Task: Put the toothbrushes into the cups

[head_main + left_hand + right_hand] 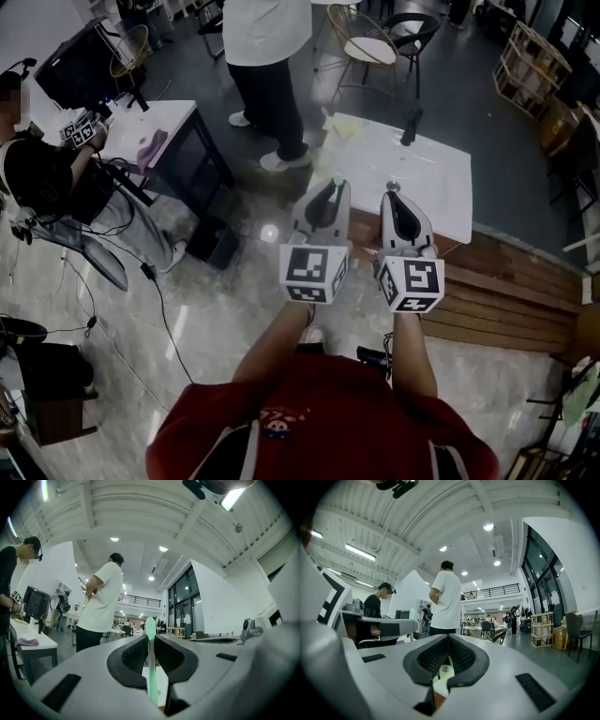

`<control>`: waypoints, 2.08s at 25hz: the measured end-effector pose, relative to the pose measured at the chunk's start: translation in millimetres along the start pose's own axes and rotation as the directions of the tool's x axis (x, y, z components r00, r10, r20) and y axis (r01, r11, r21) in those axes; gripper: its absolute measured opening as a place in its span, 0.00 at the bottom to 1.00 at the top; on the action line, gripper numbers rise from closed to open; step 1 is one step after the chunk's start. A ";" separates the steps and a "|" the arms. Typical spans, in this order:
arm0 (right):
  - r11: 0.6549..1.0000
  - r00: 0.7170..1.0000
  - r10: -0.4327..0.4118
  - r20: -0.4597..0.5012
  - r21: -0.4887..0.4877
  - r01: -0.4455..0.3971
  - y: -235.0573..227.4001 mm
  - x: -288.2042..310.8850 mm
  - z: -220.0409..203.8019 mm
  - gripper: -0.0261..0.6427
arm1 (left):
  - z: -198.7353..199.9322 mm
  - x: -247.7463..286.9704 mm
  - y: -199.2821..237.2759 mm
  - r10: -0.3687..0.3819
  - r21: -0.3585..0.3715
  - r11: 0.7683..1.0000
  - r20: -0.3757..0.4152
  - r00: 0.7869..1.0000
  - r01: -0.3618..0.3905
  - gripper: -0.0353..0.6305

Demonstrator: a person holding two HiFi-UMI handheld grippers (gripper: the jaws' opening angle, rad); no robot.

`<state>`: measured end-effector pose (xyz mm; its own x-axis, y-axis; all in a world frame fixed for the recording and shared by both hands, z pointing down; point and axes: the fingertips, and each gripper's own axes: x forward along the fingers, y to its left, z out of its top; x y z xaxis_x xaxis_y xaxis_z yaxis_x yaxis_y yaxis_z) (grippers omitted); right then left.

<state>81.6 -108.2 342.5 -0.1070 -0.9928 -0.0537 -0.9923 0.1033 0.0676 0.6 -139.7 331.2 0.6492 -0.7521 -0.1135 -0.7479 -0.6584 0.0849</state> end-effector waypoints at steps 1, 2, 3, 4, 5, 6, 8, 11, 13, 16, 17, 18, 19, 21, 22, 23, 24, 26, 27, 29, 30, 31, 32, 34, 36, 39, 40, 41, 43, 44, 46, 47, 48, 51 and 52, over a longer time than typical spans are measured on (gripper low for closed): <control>1.000 1.000 -0.002 -0.002 -0.005 0.002 0.7 7.8 0.0 0.08 | -0.6 5.3 5.9 -0.004 -0.003 1.000 0.000 1.000 0.004 0.15; 1.000 1.000 -0.005 -0.003 -0.009 0.005 0.6 14.8 0.0 0.08 | -1.4 10.6 11.1 -0.009 -0.006 1.000 0.000 1.000 0.009 0.15; 1.000 1.000 -0.009 -0.004 -0.014 0.009 0.3 21.1 0.0 0.08 | -2.0 15.9 16.3 -0.013 -0.010 1.000 0.001 1.000 0.013 0.15; 1.000 1.000 -0.012 -0.006 -0.020 0.012 0.0 27.2 0.1 0.08 | -2.0 21.1 21.5 -0.016 -0.013 1.000 0.003 1.000 0.016 0.15; 1.000 1.000 -0.015 -0.008 -0.027 0.014 -0.6 32.9 -0.2 0.08 | -1.8 26.4 26.3 -0.018 -0.017 1.000 0.007 1.000 0.018 0.15; 0.999 1.000 -0.018 -0.012 -0.033 0.017 -2.0 38.2 -1.1 0.08 | -1.7 31.5 30.0 -0.020 -0.021 1.000 0.010 1.000 0.020 0.15; 0.999 0.999 -0.027 -0.023 -0.037 0.026 -7.7 46.9 -4.9 0.08 | -3.9 41.3 33.4 -0.028 -0.029 0.999 0.010 1.000 0.029 0.15; 0.999 0.999 -0.033 -0.028 -0.032 0.032 -16.8 60.1 -10.8 0.08 | -7.5 55.5 35.7 -0.038 -0.031 0.999 0.007 0.999 0.038 0.15; 0.999 0.999 -0.036 -0.019 -0.023 0.036 -23.5 69.4 -13.5 0.08 | -9.8 66.0 37.9 -0.039 -0.028 0.999 0.009 0.999 0.039 0.15; 0.999 1.000 -0.031 -0.002 0.009 0.031 -39.0 85.8 -17.3 0.08 | -15.2 87.1 41.4 -0.027 -0.015 1.000 0.006 1.000 0.027 0.15; 1.000 1.000 -0.025 0.001 0.016 0.025 -45.6 92.5 -18.6 0.08 | -17.4 95.9 42.3 -0.021 -0.009 1.000 0.003 1.000 0.021 0.15; 1.000 1.000 -0.020 0.003 0.019 0.020 -53.1 99.3 -19.8 0.08 | -19.4 105.0 42.5 -0.015 -0.003 1.000 -0.002 1.000 0.015 0.15; 1.000 1.000 -0.018 0.006 0.020 0.017 -61.4 106.1 -20.5 0.08 | -21.0 114.5 42.0 -0.010 0.002 1.000 -0.006 1.000 0.010 0.15; 1.000 1.000 -0.012 0.013 0.023 0.012 -78.9 120.2 -20.0 0.08 | -22.2 134.8 40.0 -0.002 0.009 1.000 -0.008 1.000 0.002 0.15; 1.000 1.000 -0.007 0.018 0.025 0.006 -87.4 127.4 -18.9 0.08 | -21.8 145.2 38.9 0.003 0.014 1.000 -0.005 1.000 -0.003 0.15; 1.000 1.000 0.001 0.025 0.027 -0.001 -95.4 134.4 -17.5 0.08 | -20.9 155.4 37.6 0.009 0.019 1.000 -0.002 1.000 -0.009 0.15; 1.000 0.999 0.009 0.031 0.029 -0.010 -103.3 140.9 -16.3 0.08 | -19.9 165.2 36.3 0.016 0.023 1.000 0.002 1.000 -0.016 0.15; 0.999 0.999 0.021 0.038 0.034 -0.023 -119.8 152.2 -15.6 0.08 | -18.5 183.8 32.6 0.028 0.029 0.999 0.006 1.000 -0.028 0.15; 0.999 0.999 0.024 0.038 0.038 -0.026 -128.5 156.8 -15.9 0.08 | -18.4 192.9 30.1 0.032 0.031 0.999 0.005 0.999 -0.032 0.15; 0.999 0.999 0.021 0.037 0.040 -0.023 -146.6 165.2 -16.3 0.08 | -18.6 211.2 25.2 0.035 0.037 0.999 0.001 0.999 -0.035 0.15; 0.999 0.999 0.017 0.036 0.039 -0.019 -155.4 169.4 -16.6 0.08 | -18.6 220.1 23.4 0.036 0.041 0.999 -0.001 0.999 -0.036 0.15; 0.999 0.999 0.014 0.035 0.039 -0.015 -163.8 173.3 -17.4 0.08 | -18.8 228.5 21.7 0.038 0.046 0.998 -0.002 0.999 -0.038 0.15; 0.999 0.999 0.011 0.035 0.043 -0.013 -171.8 176.7 -18.9 0.08 | -19.6 236.2 19.8 0.040 0.052 0.998 -0.003 0.999 -0.040 0.15; 0.998 0.999 0.006 0.033 0.056 -0.007 -186.3 181.4 -24.2 0.08 | -23.0 249.3 15.7 0.044 0.066 0.997 -0.005 0.999 -0.043 0.15; 0.998 1.000 0.005 0.026 0.067 -0.007 -196.5 185.8 -30.1 0.08 | -27.2 259.6 13.2 0.047 0.069 0.997 -0.009 0.999 -0.047 0.15; 0.997 1.000 0.009 0.021 0.075 -0.011 -206.1 194.4 -34.5 0.08 | -30.6 272.5 12.8 0.049 0.067 0.997 -0.016 0.999 -0.048 0.15; 0.997 1.000 0.009 0.019 0.077 -0.011 -208.7 197.6 -35.5 0.08 | -30.9 276.4 13.3 0.048 0.066 0.997 -0.017 0.999 -0.047 0.15; 0.997 1.000 0.008 0.017 0.077 -0.009 -210.9 201.0 -36.4 0.08 | -31.1 280.0 14.4 0.046 0.065 0.997 -0.018 0.999 -0.045 0.15; 0.997 1.000 0.002 0.012 0.073 -0.003 -212.6 209.2 -37.8 0.08 | -30.6 286.5 19.5 0.039 0.061 0.997 -0.015 0.999 -0.038 0.15; 0.998 1.000 0.000 0.008 0.070 0.000 -211.2 213.8 -38.5 0.08 | -30.0 289.1 23.6 0.036 0.060 0.998 -0.013 0.999 -0.035 0.15; 0.998 1.000 0.000 -0.001 0.068 0.000 -203.8 223.9 -39.8 0.08 | -28.5 292.5 33.3 0.030 0.057 0.998 -0.011 0.999 -0.030 0.15; 0.998 1.000 0.003 -0.004 0.065 -0.003 -198.7 228.5 -39.6 0.08 | -27.8 293.3 38.2 0.028 0.054 0.998 -0.009 1.000 -0.028 0.15; 0.998 1.000 0.005 -0.004 0.057 -0.005 -194.0 232.3 -38.6 0.08 | -27.1 293.8 42.5 0.027 0.050 0.998 -0.007 1.000 -0.026 0.15; 0.999 1.000 -0.001 -0.004 0.032 0.001 -188.6 241.6 -37.0 0.08 | -27.9 296.0 51.7 0.023 0.040 0.999 -0.004 1.000 -0.023 0.15; 0.999 1.000 -0.004 -0.005 0.033 0.004 -188.3 244.4 -37.7 0.08 | -29.0 296.6 54.7 0.025 0.040 0.999 -0.006 1.000 -0.024 0.15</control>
<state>244.7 -372.6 354.2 -0.1027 -0.9935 -0.0486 -0.9943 0.1011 0.0345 156.3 -399.6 330.9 0.6316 -0.7682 -0.1049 -0.7683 -0.6382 0.0482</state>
